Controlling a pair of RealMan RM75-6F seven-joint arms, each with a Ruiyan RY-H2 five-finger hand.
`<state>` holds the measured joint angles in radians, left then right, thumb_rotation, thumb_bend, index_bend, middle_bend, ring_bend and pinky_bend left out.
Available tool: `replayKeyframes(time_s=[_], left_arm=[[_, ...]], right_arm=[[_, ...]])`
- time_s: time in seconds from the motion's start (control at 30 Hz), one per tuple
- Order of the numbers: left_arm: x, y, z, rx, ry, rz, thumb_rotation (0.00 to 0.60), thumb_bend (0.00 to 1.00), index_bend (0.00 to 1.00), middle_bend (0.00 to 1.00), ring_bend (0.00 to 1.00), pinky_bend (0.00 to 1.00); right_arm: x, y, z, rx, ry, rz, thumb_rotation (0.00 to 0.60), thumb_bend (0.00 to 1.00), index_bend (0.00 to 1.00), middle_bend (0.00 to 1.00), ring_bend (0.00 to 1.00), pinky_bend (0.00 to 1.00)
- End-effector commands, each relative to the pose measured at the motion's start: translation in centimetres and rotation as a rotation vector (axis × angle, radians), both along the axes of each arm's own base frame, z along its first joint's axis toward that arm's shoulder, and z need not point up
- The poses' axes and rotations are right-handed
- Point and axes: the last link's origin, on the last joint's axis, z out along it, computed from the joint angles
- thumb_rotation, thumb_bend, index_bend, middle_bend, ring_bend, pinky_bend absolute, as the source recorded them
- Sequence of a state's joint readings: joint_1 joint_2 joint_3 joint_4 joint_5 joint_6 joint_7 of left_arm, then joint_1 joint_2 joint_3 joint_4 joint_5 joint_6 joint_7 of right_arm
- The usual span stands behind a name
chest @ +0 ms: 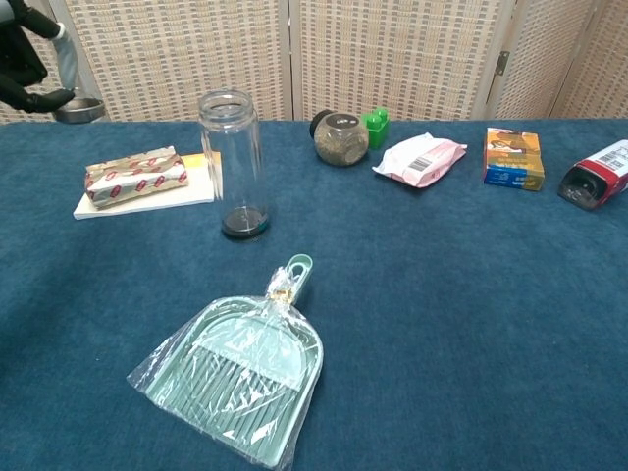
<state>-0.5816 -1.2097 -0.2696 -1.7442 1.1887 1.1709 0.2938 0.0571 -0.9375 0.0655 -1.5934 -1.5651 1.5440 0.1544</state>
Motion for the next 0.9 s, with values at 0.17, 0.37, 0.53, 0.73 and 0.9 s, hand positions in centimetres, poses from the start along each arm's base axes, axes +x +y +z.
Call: replayKeyframes(time_s=[0.17,0.37,0.53,0.73,0.9], left_arm=[[3.1,1.6,-0.5,-0.015,-0.042,-0.072,0.600,0.43,0.62,0.95,0.92,1.00],[4.9,3.0,-1.5,-0.040,-0.080,-0.095,0.600,0.43,0.62,0.95,0.92,1.00],[5.9,4.2,-2.4,-0.053,-0.082,-0.099,0.600,0.43,0.62,0.95,0.92,1.00],[7.3,5.2,-3.4,-0.066,-0.087,-0.112,0.600,0.43,0.62,0.95,0.92,1.00],[8.1,5.6,-4.4,-0.084,-0.074,-0.120,0.600,0.43,0.62,0.95,0.92,1.00]], right_arm=[[0.4,0.1,0.0,0.002,0.007,0.005,0.600,0.30,0.02,0.19,0.08,0.23],[0.6,0.2,-0.1,0.002,0.010,0.004,0.600,0.30,0.02,0.19,0.08,0.23],[0.6,0.2,-0.1,0.006,0.012,0.002,0.600,0.30,0.02,0.19,0.08,0.23],[0.5,0.1,-0.1,0.008,0.014,-0.002,0.600,0.30,0.02,0.19,0.08,0.23],[0.5,0.1,-0.1,0.009,0.013,-0.001,0.600,0.30,0.02,0.19,0.08,0.23]])
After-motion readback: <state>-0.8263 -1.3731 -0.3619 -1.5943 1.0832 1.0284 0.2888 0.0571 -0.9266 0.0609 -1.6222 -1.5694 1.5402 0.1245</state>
